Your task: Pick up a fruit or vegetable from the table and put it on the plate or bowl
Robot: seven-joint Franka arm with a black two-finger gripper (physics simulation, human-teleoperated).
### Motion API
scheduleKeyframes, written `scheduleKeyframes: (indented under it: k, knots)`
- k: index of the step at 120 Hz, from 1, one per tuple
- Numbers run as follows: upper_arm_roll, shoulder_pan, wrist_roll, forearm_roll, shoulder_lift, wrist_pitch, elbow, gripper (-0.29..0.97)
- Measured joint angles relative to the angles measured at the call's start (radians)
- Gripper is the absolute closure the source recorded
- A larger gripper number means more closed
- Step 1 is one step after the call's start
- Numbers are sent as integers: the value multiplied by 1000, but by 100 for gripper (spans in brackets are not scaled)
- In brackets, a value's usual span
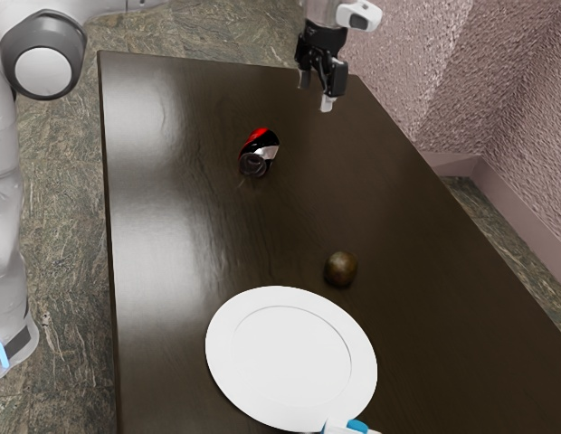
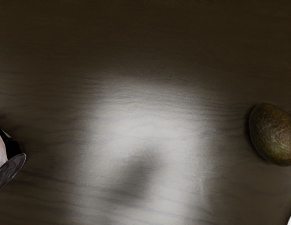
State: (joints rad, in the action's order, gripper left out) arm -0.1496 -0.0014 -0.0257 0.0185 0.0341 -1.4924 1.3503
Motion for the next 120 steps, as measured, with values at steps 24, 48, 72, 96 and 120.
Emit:
scheduleKeyframes:
  k: [24,48,72,96,120]
  knots:
    - [-2,-49,-3,7,0,-38,0,0]
    - [80,-20,-5,-6,-49,32,-229,0]
    - [200,16,-8,-7,6,93,-250,0]
    - [230,-106,-10,-7,163,79,-248,0]
    - [231,-162,-12,-27,231,28,-247,0]
